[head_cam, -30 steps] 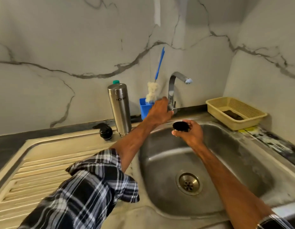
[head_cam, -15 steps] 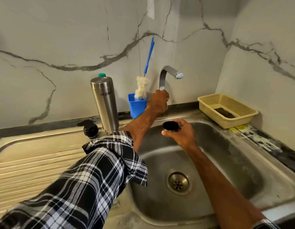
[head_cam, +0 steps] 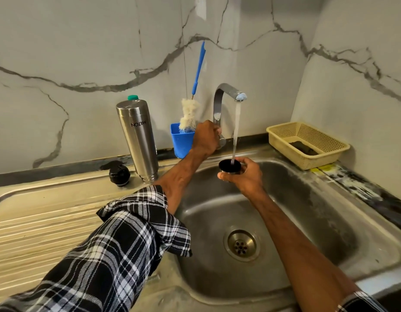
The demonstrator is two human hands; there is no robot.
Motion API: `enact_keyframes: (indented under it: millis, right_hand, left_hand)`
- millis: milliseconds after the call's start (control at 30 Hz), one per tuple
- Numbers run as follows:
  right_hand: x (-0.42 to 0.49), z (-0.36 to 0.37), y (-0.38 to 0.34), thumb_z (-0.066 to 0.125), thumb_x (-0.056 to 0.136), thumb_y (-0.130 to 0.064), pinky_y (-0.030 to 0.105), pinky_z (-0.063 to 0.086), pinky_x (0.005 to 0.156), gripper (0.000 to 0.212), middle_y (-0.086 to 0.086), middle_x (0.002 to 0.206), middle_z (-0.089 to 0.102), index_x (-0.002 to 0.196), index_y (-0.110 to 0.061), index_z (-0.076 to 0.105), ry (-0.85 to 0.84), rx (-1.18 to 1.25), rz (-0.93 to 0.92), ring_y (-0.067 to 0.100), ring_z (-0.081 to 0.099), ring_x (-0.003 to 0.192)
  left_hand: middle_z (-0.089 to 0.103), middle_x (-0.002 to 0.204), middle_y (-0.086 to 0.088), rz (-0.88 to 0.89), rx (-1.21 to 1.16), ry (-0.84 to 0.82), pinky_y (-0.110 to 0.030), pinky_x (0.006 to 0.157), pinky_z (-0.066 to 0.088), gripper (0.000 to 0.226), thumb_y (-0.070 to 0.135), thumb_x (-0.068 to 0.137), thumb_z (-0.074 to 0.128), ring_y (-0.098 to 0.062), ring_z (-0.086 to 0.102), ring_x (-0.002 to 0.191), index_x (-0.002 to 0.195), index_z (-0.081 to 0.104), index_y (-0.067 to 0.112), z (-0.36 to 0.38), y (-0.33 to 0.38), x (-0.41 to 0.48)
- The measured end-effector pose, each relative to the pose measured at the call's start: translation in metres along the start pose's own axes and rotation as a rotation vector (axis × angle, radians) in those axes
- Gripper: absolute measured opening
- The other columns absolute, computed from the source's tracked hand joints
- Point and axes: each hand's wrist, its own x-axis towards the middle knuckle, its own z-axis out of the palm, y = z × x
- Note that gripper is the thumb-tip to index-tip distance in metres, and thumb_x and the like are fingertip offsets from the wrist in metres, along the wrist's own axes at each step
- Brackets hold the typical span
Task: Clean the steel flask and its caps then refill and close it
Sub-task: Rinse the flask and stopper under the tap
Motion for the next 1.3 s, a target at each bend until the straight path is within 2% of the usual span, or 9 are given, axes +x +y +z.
enact_keyframes:
  millis: [167,267,400,467,567,733,933,1133,1300]
  right_hand:
    - [-0.003,-0.001,0.002,0.097,0.056,-0.019,0.036,0.057,0.092,0.065,0.001,0.109,0.072,0.112,-0.017,0.065,-0.004,-0.04,-0.001,0.019,0.068,0.102]
    - [-0.002,-0.005,-0.007,0.096,0.057,-0.019,0.034,0.054,0.094,0.068,0.0,0.113,0.07,0.117,-0.017,0.065,0.029,-0.046,-0.027,0.017,0.065,0.105]
    - [-0.012,-0.001,-0.011,0.094,0.062,-0.02,0.031,0.052,0.095,0.065,-0.003,0.113,0.069,0.12,-0.015,0.064,-0.005,-0.099,-0.039,0.015,0.064,0.104]
    - [-0.016,0.002,-0.012,0.093,0.064,-0.018,0.034,0.054,0.096,0.061,-0.002,0.111,0.071,0.118,-0.014,0.066,-0.035,-0.12,-0.021,0.016,0.066,0.103]
    - [-0.018,-0.002,-0.019,0.092,0.066,-0.017,0.021,0.049,0.086,0.055,-0.006,0.101,0.067,0.115,-0.016,0.066,0.002,-0.079,-0.038,0.01,0.063,0.096]
    - [-0.022,-0.004,-0.018,0.092,0.066,-0.017,0.027,0.053,0.091,0.056,-0.003,0.106,0.071,0.116,-0.014,0.068,-0.024,-0.131,-0.051,0.013,0.066,0.099]
    - [-0.022,-0.005,-0.016,0.094,0.063,-0.021,0.035,0.058,0.091,0.057,0.0,0.104,0.074,0.114,-0.015,0.07,-0.031,-0.16,-0.053,0.015,0.069,0.095]
    - [-0.024,-0.004,-0.016,0.094,0.064,-0.019,0.035,0.057,0.093,0.058,0.0,0.107,0.074,0.116,-0.015,0.069,-0.067,-0.171,-0.054,0.014,0.069,0.099]
    - [-0.022,-0.007,-0.015,0.092,0.067,-0.023,0.018,0.055,0.071,0.047,-0.004,0.094,0.074,0.108,-0.017,0.071,-0.046,-0.014,0.017,0.009,0.07,0.086]
  left_hand:
    - [0.073,0.096,-0.006,-0.112,-0.123,-0.024,-0.009,0.067,0.047,0.019,0.014,0.1,0.061,-0.015,0.067,0.083,0.106,0.074,0.002,-0.013,0.008,-0.015]
    - [0.068,0.082,-0.002,-0.228,-0.167,-0.046,-0.022,0.066,0.049,0.018,0.016,0.1,0.058,-0.012,0.061,0.074,0.094,0.07,0.004,-0.022,0.008,-0.042]
    - [0.072,0.084,0.003,-0.291,-0.24,-0.084,-0.028,0.08,0.057,0.024,0.001,0.091,0.064,-0.013,0.068,0.083,0.078,0.071,0.021,-0.023,-0.005,-0.088]
    - [0.072,0.081,0.004,-0.335,-0.269,-0.087,-0.027,0.078,0.056,0.028,0.001,0.09,0.065,-0.012,0.067,0.08,0.076,0.07,0.025,-0.024,-0.005,-0.109]
    - [0.072,0.075,0.004,-0.356,-0.292,-0.065,-0.027,0.077,0.055,0.03,0.003,0.09,0.063,-0.01,0.064,0.075,0.071,0.072,0.025,-0.025,0.001,-0.125]
    - [0.074,0.083,-0.004,-0.443,-0.378,-0.025,-0.008,0.064,0.041,0.026,0.004,0.09,0.066,-0.006,0.062,0.078,0.074,0.068,0.025,-0.023,0.014,-0.141]
    - [0.075,0.102,0.0,-0.471,-0.4,-0.032,-0.011,0.079,0.046,0.02,0.008,0.09,0.069,-0.008,0.066,0.095,0.108,0.075,0.012,-0.02,0.015,-0.147]
    - [0.069,0.088,0.007,-0.458,-0.375,-0.088,-0.007,0.071,0.043,0.013,0.008,0.092,0.068,0.0,0.06,0.078,0.102,0.075,0.012,-0.021,0.016,-0.15]
    - [0.071,0.091,0.009,-0.462,-0.409,-0.213,-0.027,0.092,0.056,0.015,0.012,0.093,0.069,-0.004,0.065,0.087,0.104,0.074,0.02,-0.019,0.021,-0.151]
